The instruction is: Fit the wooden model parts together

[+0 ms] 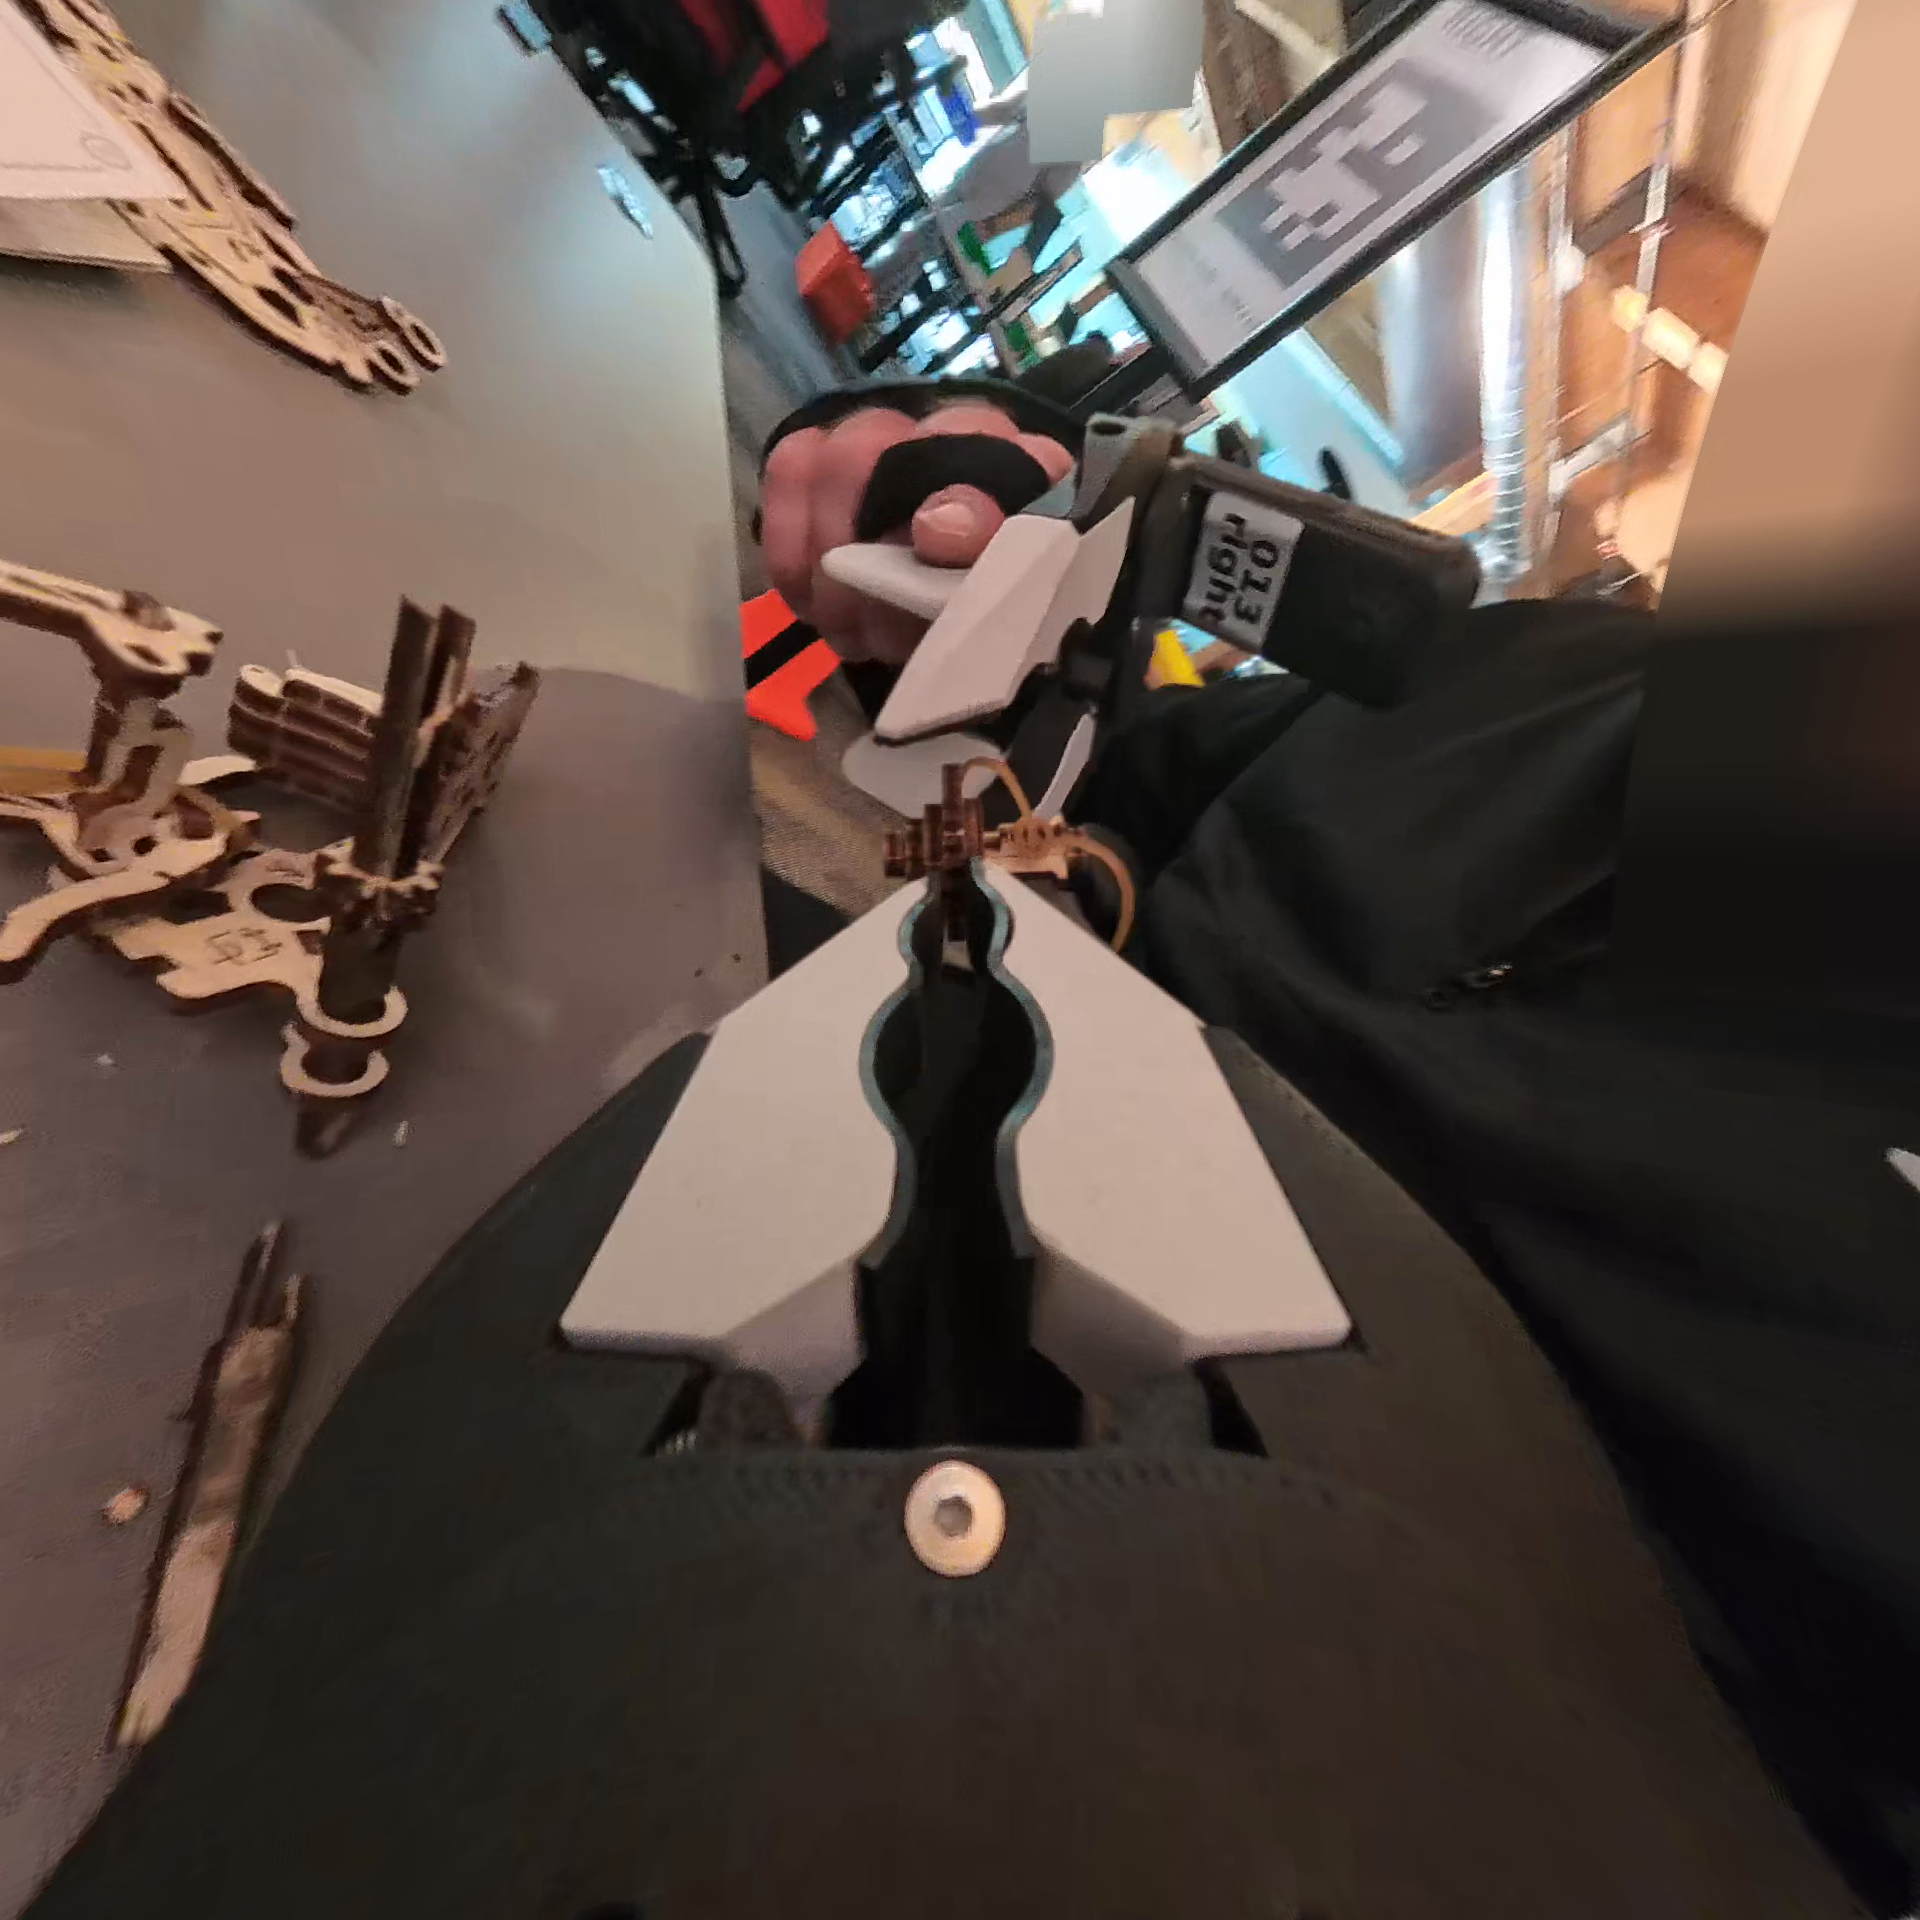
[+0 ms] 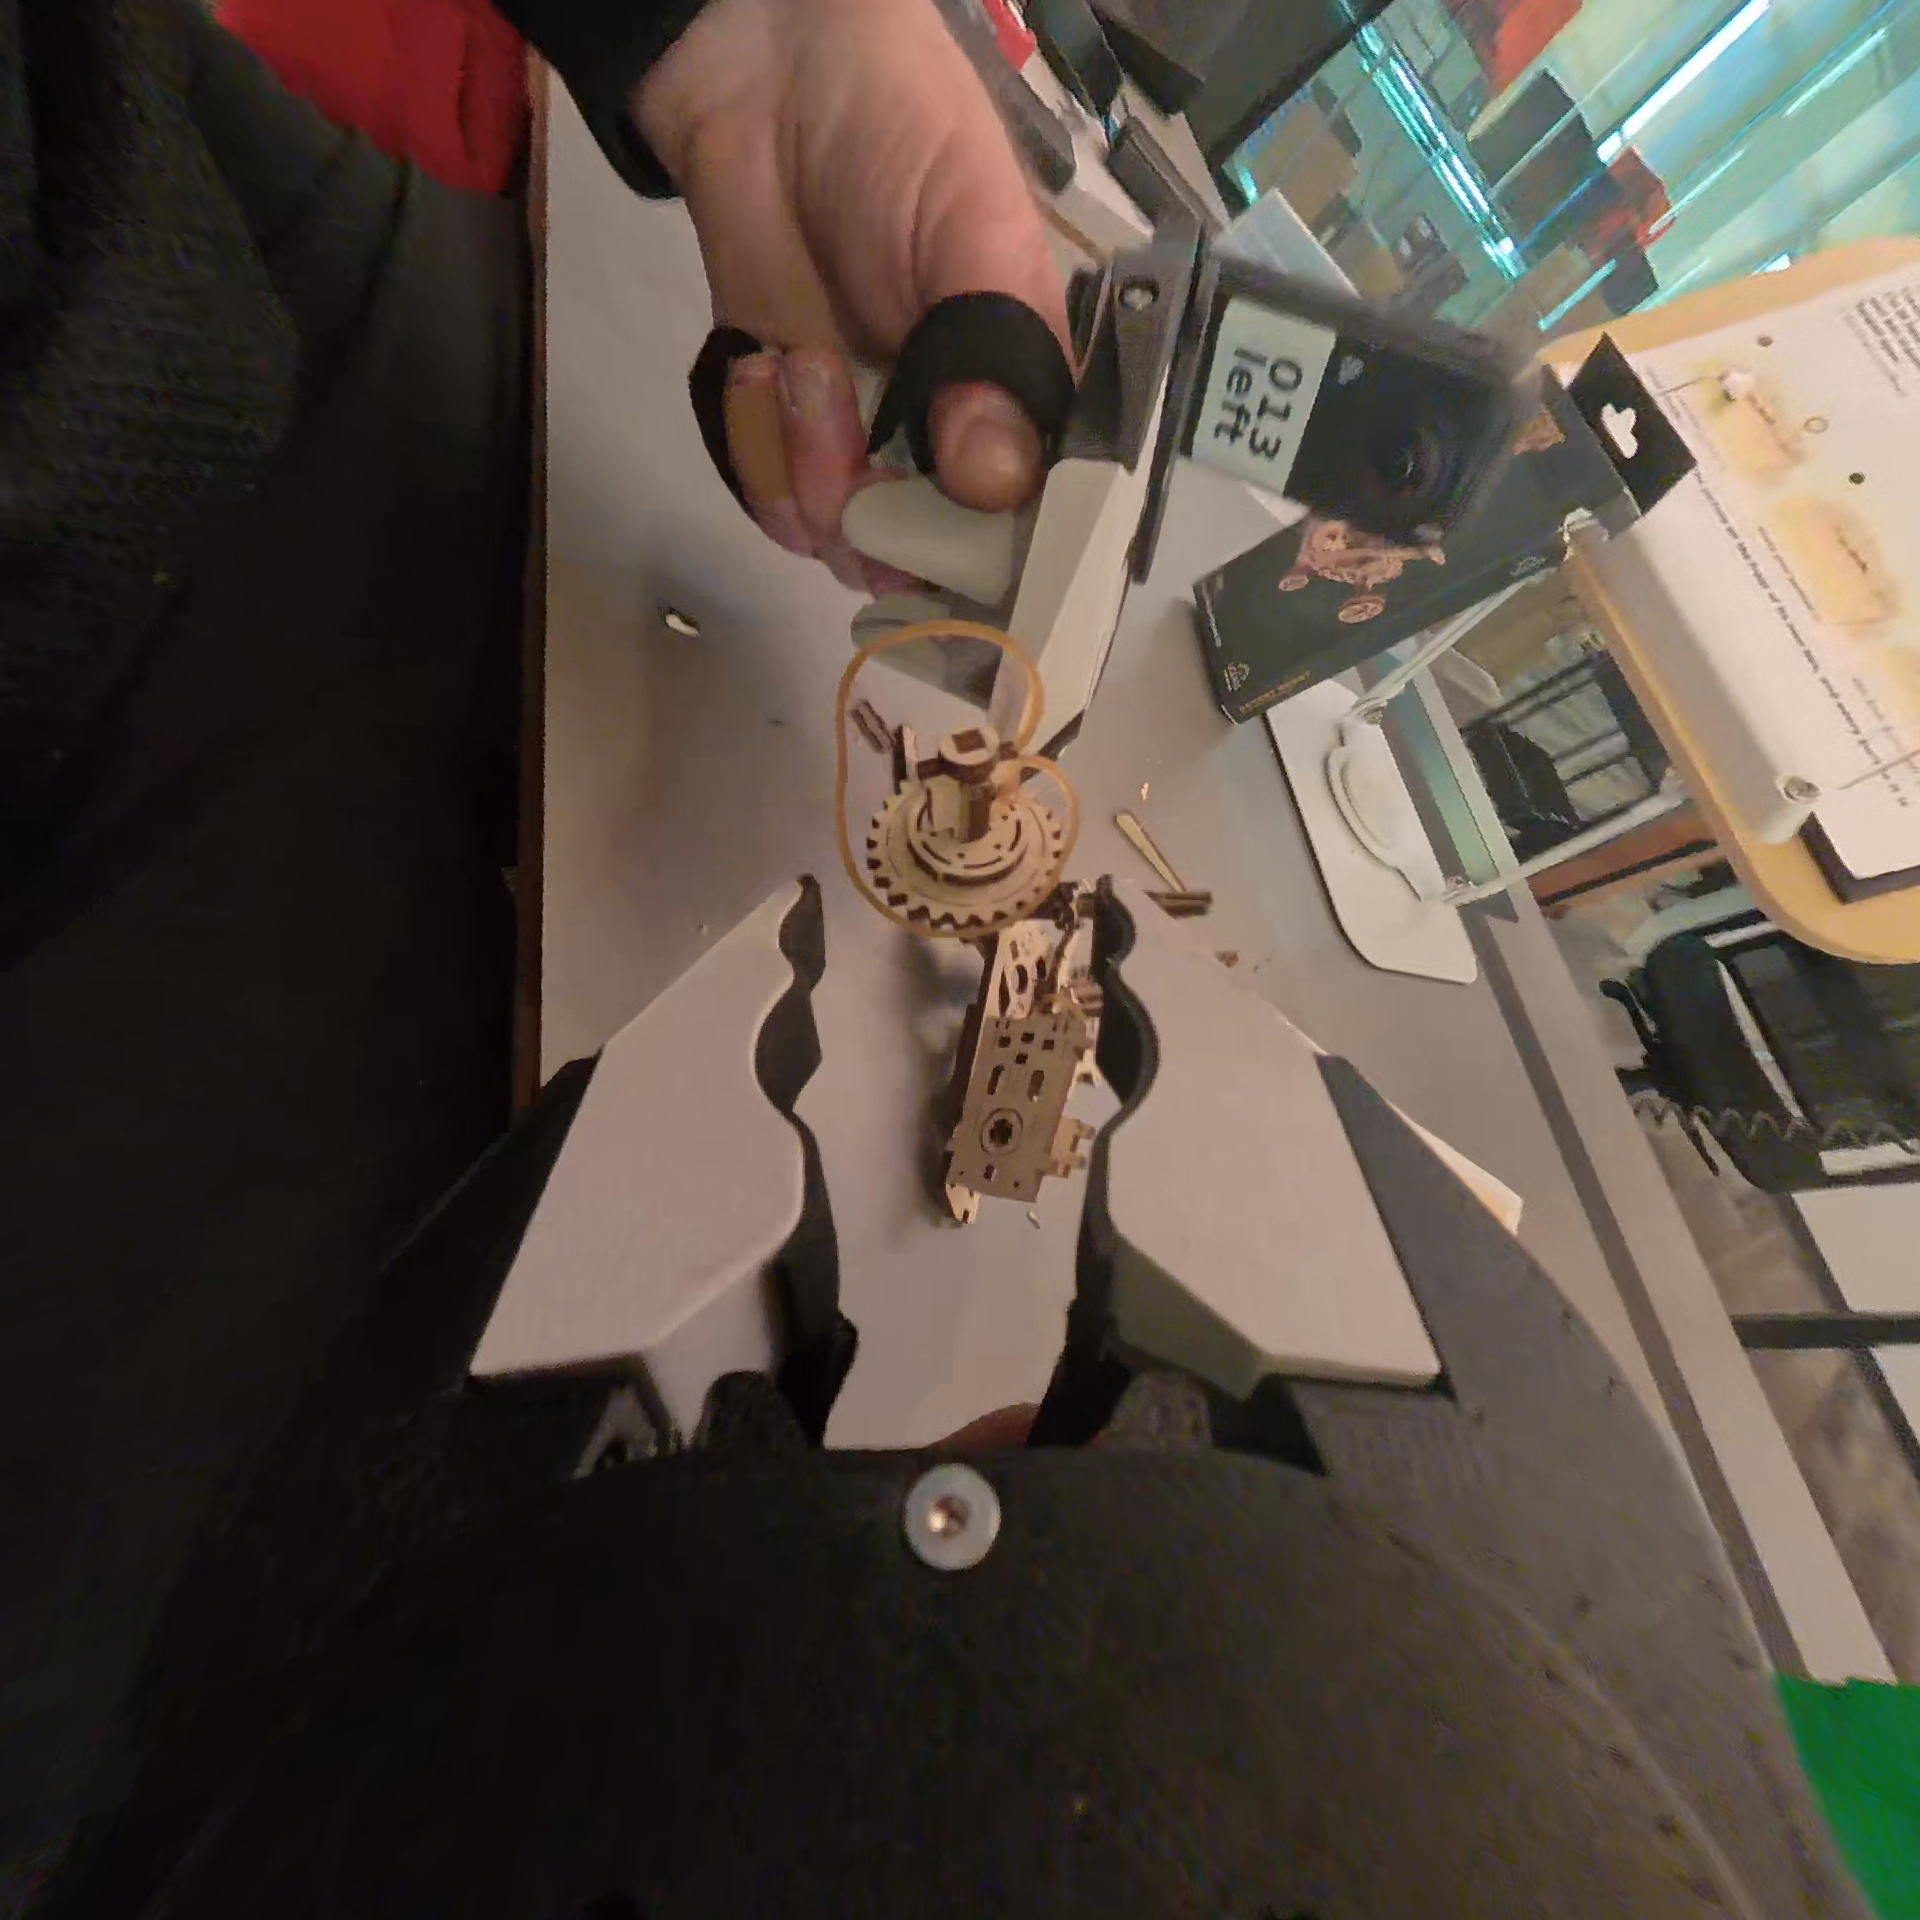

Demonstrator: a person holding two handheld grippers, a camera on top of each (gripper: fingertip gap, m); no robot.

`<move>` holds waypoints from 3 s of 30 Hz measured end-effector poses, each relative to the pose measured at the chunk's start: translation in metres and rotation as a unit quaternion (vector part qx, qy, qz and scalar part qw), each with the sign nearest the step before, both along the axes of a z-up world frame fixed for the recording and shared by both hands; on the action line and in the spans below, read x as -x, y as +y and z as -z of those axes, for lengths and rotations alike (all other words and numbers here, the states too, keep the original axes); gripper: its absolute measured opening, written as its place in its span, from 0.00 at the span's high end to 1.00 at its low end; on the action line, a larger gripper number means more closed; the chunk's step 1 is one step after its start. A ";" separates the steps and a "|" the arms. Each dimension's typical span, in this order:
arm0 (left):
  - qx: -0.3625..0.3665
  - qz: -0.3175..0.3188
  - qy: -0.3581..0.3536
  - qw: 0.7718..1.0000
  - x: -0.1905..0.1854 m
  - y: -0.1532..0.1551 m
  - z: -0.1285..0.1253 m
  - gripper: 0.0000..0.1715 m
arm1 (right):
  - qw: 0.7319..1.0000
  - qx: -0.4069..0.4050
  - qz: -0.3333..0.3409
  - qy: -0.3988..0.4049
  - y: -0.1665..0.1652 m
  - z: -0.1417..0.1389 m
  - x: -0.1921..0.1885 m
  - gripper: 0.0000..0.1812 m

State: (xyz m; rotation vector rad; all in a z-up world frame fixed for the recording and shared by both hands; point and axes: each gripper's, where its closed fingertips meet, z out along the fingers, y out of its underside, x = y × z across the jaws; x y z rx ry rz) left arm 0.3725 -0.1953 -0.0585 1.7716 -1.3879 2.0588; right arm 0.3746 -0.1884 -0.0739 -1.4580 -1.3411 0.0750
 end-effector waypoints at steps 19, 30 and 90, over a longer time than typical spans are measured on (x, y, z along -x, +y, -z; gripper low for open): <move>-0.026 0.013 -0.145 0.989 -0.005 0.005 -0.051 0.99 | 0.997 -0.081 -0.014 0.003 0.007 -0.060 -0.006 0.81; 0.038 -0.001 -0.163 0.986 -0.004 -0.004 -0.051 0.99 | 0.997 -0.026 -0.038 0.061 -0.005 -0.056 0.007 0.82; -0.395 -0.208 -0.004 0.895 -0.034 0.091 -0.047 1.00 | 0.964 0.228 0.045 0.132 0.060 0.004 -0.029 0.82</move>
